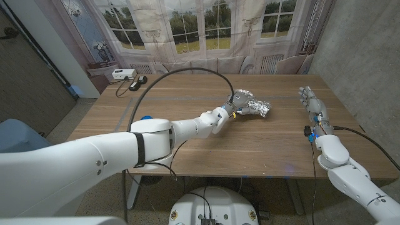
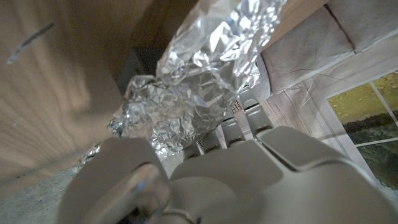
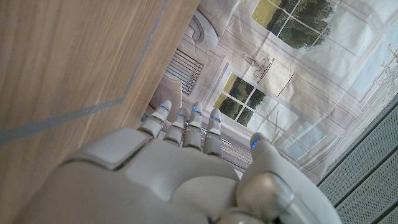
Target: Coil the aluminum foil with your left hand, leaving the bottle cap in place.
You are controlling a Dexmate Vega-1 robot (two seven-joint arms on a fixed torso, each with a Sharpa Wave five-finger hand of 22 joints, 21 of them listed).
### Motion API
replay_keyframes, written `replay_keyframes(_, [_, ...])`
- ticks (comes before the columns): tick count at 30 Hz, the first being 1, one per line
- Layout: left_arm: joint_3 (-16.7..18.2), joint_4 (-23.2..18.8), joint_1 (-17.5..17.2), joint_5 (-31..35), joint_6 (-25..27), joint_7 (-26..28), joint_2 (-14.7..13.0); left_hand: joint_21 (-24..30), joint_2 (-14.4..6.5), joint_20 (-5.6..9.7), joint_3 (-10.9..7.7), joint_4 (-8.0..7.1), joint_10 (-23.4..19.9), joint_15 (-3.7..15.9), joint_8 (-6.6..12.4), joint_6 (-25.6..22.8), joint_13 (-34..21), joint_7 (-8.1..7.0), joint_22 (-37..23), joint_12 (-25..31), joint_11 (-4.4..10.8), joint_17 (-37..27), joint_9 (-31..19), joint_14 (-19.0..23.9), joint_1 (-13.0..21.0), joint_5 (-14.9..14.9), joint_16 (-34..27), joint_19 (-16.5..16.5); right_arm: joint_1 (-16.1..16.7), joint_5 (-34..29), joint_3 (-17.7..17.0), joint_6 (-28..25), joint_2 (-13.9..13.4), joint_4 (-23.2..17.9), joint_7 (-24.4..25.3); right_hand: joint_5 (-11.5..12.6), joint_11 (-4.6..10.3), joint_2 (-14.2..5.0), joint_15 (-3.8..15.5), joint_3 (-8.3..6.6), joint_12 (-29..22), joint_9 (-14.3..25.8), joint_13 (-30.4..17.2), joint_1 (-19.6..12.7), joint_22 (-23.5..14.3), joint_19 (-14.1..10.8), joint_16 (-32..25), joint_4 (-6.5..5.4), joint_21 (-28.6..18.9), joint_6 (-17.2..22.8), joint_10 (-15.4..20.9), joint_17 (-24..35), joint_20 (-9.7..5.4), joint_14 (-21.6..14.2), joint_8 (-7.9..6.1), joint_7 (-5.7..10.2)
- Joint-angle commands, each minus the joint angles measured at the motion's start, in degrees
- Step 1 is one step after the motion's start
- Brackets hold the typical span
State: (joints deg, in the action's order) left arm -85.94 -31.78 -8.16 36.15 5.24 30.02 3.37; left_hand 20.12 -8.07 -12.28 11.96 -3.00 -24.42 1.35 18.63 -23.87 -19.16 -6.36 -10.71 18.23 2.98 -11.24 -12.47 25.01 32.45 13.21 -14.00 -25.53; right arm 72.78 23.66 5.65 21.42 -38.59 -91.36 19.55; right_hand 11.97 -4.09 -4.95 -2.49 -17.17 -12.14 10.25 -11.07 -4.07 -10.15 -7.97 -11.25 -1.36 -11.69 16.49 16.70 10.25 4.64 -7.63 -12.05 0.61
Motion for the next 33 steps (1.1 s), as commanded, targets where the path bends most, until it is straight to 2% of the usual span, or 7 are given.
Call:
replay_keyframes(1, [3.07, -5.84, 0.55, 0.95, -2.79, -5.85, -3.31, 2.67, -2.41, 0.66, -7.98, 4.32, -6.78, 1.47, 4.99, -8.24, -4.73, 4.08, -1.18, 6.27, -0.76, -4.50, -2.87, 10.33, 7.90, 1.12, -4.15, -8.15, 0.23, -0.74, -0.31, 0.94, 0.51, 0.13, 0.46, 0.02, 0.08, -0.05, 0.12, -0.30, 0.13, 0.28, -0.08, -0.13, -0.15, -0.53, -0.30, -0.32, -0.27, 0.29, 0.35, 0.18, 0.01, -0.64, 0.33, 0.28])
replay_keyframes(4, [3.82, -6.49, 0.08, 1.32, -2.04, -5.63, -3.51, 3.63, -1.49, 0.89, -9.92, 4.61, -2.65, 0.62, 3.70, -4.47, -6.95, 2.56, -2.17, 6.61, -1.55, -7.26, -3.58, 8.58, 7.74, 1.98, -4.26, -9.07, 0.24, -0.68, -0.37, 1.05, 0.62, 0.26, 0.40, 0.03, 0.08, -0.05, -0.01, -0.30, 0.13, 0.28, -0.09, -0.14, -0.15, -0.54, -0.34, -0.33, -0.26, 0.29, 0.41, 0.18, -0.02, -0.81, 0.37, 0.28])
replay_keyframes(9, [4.98, -8.28, -1.08, 1.89, -1.08, -4.10, -4.22, -1.36, 5.25, -0.23, -4.12, -0.34, 7.12, -1.50, -2.38, 5.43, -9.87, -1.06, -0.70, 5.93, -1.19, -9.37, -2.79, -3.31, -6.69, -1.95, 1.37, 0.32, 0.44, -0.66, -0.49, 1.13, 0.64, 0.35, 0.33, 0.03, 0.05, -0.06, -0.09, -0.31, 0.14, 0.29, -0.09, -0.13, -0.15, -0.61, -0.40, -0.36, -0.27, 0.31, 0.49, 0.19, 0.00, -1.07, 0.41, 0.26])
replay_keyframes(14, [6.30, -11.48, -1.31, 1.08, -2.82, -7.41, -5.99, -8.74, 7.07, -0.34, -1.39, -1.93, 14.16, -5.86, -1.33, 5.26, -10.38, 0.78, 0.51, 2.36, -1.96, -6.53, -4.27, -15.52, -11.29, 0.09, 3.70, 11.19, 0.82, -0.86, -0.74, 1.48, 0.70, 0.28, 0.51, 0.03, -0.04, -0.05, -0.12, -0.31, 0.15, 0.29, -0.09, -0.13, -0.15, -0.63, -0.44, -0.40, -0.26, 0.36, 0.57, 0.19, 0.00, -1.31, 0.45, 0.22])
replay_keyframes(20, [7.27, -16.56, -1.71, 1.89, -1.83, -11.58, -7.98, -9.87, 7.78, -0.34, 0.30, -2.68, 15.35, -6.84, -6.19, 18.02, -8.90, -3.66, 0.62, -0.40, -2.37, -3.20, -3.79, -19.19, -13.49, 1.43, 2.81, 15.94, 1.16, -1.10, -1.03, 2.25, 0.90, 0.33, 0.60, 0.03, -0.04, -0.05, -0.22, -0.31, 0.14, 0.30, -0.09, -0.14, -0.14, -0.75, -0.45, -0.42, -0.28, 0.40, 0.73, 0.19, 0.05, -1.52, 0.49, 0.17])
replay_keyframes(29, [10.08, -22.25, -4.09, 3.28, -0.89, -9.29, -10.36, -8.02, 6.66, -0.23, 2.98, -4.31, -0.77, -2.32, 3.01, -3.98, -10.05, 1.67, -0.04, 6.36, -2.05, -1.50, -3.99, -7.15, -18.40, 4.03, -1.14, 13.44, 2.03, -1.35, -1.67, 3.12, 1.15, 0.09, 0.79, 0.03, 0.04, -0.03, -0.14, -0.33, 0.24, 0.30, -0.09, -0.17, -0.14, -0.86, -0.50, -0.45, -0.28, 0.41, 0.64, 0.19, -0.05, -1.94, 0.58, 0.24])
replay_keyframes(33, [10.32, -23.27, -4.61, 4.59, -0.45, -8.69, -10.74, -4.80, -1.19, -0.14, -4.66, -0.29, 0.27, -1.47, 8.88, -5.79, -20.25, 2.67, -3.01, 14.32, -2.17, -9.42, -10.87, -0.76, -10.58, 0.18, -6.78, 7.94, 2.30, -1.24, -1.90, 3.44, 1.20, 0.09, 0.55, 0.03, 0.06, -0.01, -0.16, -0.33, 0.32, 0.30, -0.10, -0.19, -0.14, -0.87, -0.47, -0.46, -0.27, 0.42, 0.52, 0.19, 0.01, -1.99, 0.61, 0.36])
